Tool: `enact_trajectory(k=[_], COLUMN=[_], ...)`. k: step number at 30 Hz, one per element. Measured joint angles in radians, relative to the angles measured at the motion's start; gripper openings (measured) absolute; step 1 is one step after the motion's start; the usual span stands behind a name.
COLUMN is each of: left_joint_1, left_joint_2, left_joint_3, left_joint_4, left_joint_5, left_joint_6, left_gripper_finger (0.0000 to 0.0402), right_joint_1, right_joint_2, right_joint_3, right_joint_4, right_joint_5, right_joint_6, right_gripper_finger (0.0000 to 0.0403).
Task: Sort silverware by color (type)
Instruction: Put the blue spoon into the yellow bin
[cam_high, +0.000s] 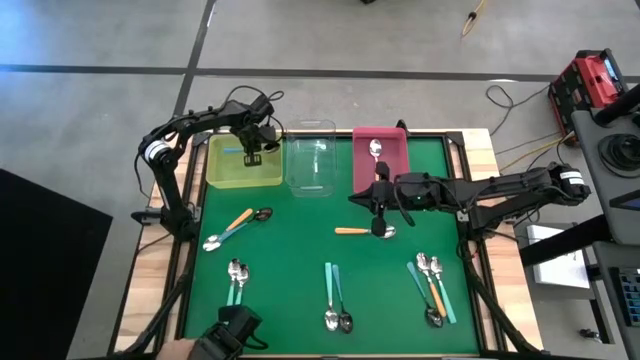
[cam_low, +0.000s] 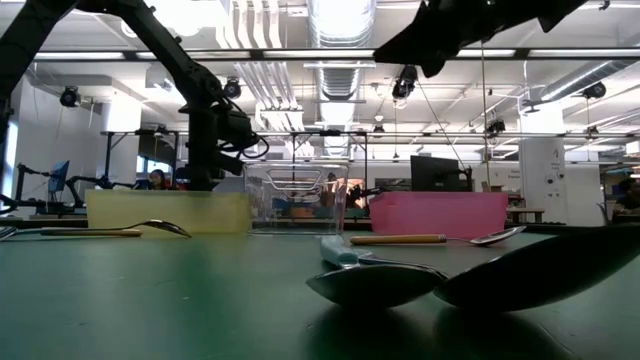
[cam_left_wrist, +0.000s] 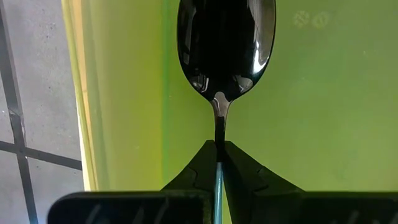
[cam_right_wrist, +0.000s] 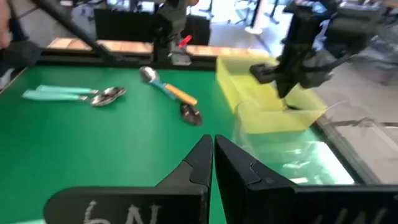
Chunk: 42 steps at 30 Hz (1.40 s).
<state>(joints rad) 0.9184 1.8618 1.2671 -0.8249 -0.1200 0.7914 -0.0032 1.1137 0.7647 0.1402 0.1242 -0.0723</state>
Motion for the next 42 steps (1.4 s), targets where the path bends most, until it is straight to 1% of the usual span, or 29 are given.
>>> enact_trajectory(k=[5, 14, 24, 37, 42], left_joint_1=[0.0, -0.002, -0.002, -0.011, -0.012], left_joint_2=[0.0, 0.0, 0.0, 0.0, 0.03], left_joint_3=[-0.002, -0.008, -0.013, -0.04, -0.041], left_joint_4=[0.002, -0.01, 0.015, 0.026, 0.028], left_joint_5=[0.001, 0.002, 0.0, -0.02, -0.035], left_joint_6=[-0.001, -0.004, 0.001, 0.016, 0.012], left_gripper_finger=[0.0, 0.0, 0.0, 0.0, 0.0], right_joint_1=[-0.01, -0.043, -0.077, -0.076, -0.076], right_joint_2=[0.0, 0.0, 0.0, 0.0, 0.0], right_joint_3=[0.0, 0.0, 0.0, 0.001, 0.001], right_joint_4=[0.047, 0.08, 0.077, 0.074, 0.074], right_joint_5=[0.036, 0.037, 0.036, 0.035, 0.035], right_joint_6=[-0.033, -0.019, -0.013, -0.005, -0.005], right_gripper_finger=[0.0009, 0.0009, 0.0009, 0.0009, 0.0009])
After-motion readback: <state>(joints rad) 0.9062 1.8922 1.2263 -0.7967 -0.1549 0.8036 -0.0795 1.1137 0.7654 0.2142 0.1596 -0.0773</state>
